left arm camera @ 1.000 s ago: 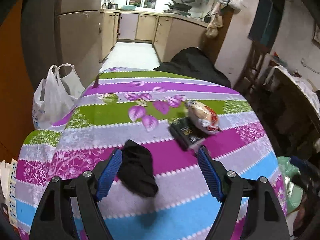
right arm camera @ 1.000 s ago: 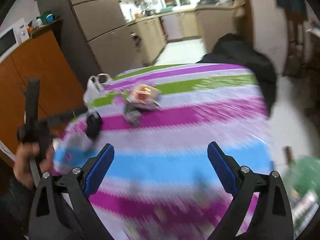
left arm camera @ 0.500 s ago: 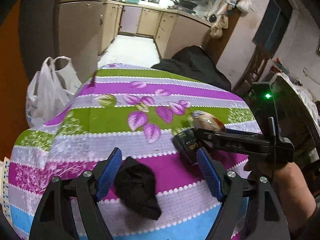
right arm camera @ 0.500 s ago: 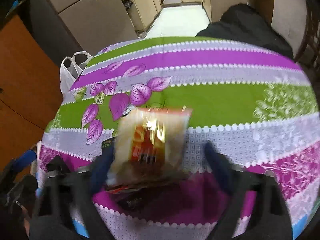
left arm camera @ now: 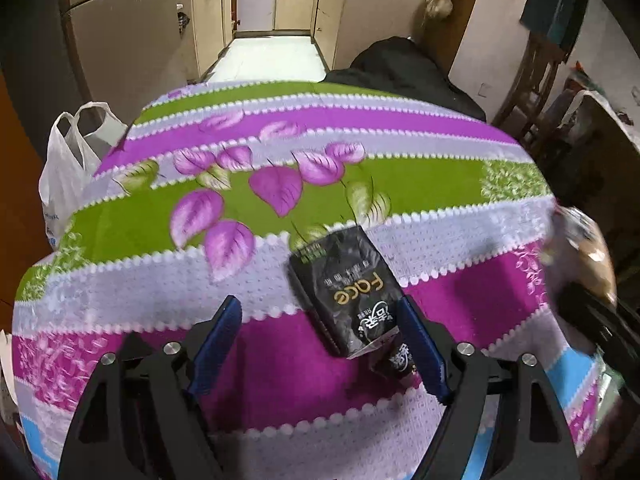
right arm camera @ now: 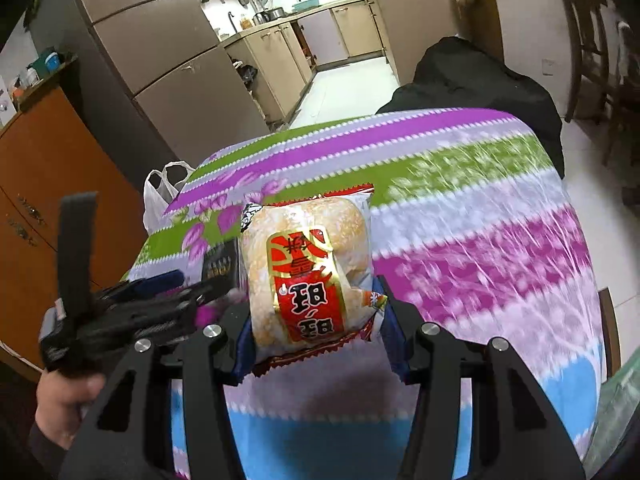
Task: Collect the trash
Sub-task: 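Carry the black bag and bread bag over the green bin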
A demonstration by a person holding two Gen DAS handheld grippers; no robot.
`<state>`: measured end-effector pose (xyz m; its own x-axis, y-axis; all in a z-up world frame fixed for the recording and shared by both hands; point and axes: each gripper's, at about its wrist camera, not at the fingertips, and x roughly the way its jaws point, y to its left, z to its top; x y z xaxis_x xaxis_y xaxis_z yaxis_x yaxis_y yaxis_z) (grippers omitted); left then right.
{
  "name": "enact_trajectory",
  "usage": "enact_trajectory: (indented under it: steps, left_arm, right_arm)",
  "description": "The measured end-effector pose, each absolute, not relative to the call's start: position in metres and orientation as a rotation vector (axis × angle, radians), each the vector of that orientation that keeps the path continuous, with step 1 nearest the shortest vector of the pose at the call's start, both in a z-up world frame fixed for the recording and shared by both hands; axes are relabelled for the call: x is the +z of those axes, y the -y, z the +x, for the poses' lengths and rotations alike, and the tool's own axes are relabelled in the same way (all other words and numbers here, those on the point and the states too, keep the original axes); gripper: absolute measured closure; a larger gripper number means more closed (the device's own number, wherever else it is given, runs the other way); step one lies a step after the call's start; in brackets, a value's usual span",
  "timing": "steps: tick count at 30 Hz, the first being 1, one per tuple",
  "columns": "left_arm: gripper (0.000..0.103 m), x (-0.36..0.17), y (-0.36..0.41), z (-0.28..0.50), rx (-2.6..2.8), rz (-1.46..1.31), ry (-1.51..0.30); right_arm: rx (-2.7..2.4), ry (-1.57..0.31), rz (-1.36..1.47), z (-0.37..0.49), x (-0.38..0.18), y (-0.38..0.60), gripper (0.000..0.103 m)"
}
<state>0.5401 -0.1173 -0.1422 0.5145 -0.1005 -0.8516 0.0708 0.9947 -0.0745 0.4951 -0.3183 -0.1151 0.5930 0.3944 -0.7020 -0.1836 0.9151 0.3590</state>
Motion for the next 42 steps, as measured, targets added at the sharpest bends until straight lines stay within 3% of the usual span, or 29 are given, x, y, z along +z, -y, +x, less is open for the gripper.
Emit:
enact_trajectory:
  steps: [2,4,6,7,8,12,17,22,23,24,26,32,37,39,42]
  left_arm:
    - [0.017,-0.148,0.12,0.537,-0.077,-0.031,-0.98]
    - [0.03,-0.148,0.119,0.533,-0.088,-0.043,-0.947]
    - [0.065,-0.146,0.12,0.53,-0.126,-0.054,-0.932]
    - [0.072,-0.141,0.126,0.525,-0.107,-0.011,-0.905]
    - [0.087,-0.138,0.128,0.522,-0.1,0.006,-0.886]
    - [0.096,-0.116,0.13,0.497,-0.154,-0.032,-0.809]
    - [0.096,-0.09,0.14,0.451,-0.255,-0.044,-0.725]
    - [0.097,-0.096,0.126,0.452,-0.27,-0.108,-0.819]
    - [0.09,-0.101,0.122,0.459,-0.253,-0.115,-0.844]
    - [0.056,-0.104,0.121,0.461,-0.238,-0.114,-0.853]
    - [0.011,-0.11,0.12,0.467,-0.19,-0.118,-0.856]
    - [0.007,-0.12,0.127,0.485,-0.109,-0.072,-0.853]
    - [0.01,-0.154,0.138,0.508,0.015,0.023,-0.932]
    - [0.048,-0.149,0.142,0.508,-0.01,0.021,-0.898]
    - [0.055,-0.151,0.145,0.508,-0.016,0.021,-0.883]
  right_arm:
    - [0.335,-0.871,0.261,0.486,-0.119,0.323,0.053]
    - [0.322,-0.857,0.239,0.477,-0.117,0.327,0.053]
    - [0.304,-0.839,0.217,0.469,-0.114,0.328,0.053]
    - [0.289,-0.824,0.2,0.463,-0.111,0.329,0.053]
    - [0.274,-0.807,0.186,0.457,-0.107,0.33,0.053]
    - [0.211,-0.73,0.153,0.428,-0.085,0.342,0.053]
    - [0.151,-0.675,0.123,0.394,-0.066,0.363,0.053]
    - [0.131,-0.673,0.156,0.365,-0.063,0.387,0.053]
    - [0.129,-0.673,0.163,0.361,-0.064,0.39,0.053]
    - [0.13,-0.675,0.17,0.358,-0.066,0.39,0.053]
    - [0.135,-0.685,0.184,0.356,-0.072,0.392,0.053]
    - [0.167,-0.707,0.2,0.359,-0.083,0.387,0.052]
    - [0.187,-0.705,0.201,0.364,-0.089,0.384,0.052]
    - [0.198,-0.708,0.204,0.364,-0.091,0.382,0.052]
    - [0.206,-0.716,0.202,0.365,-0.095,0.381,0.052]
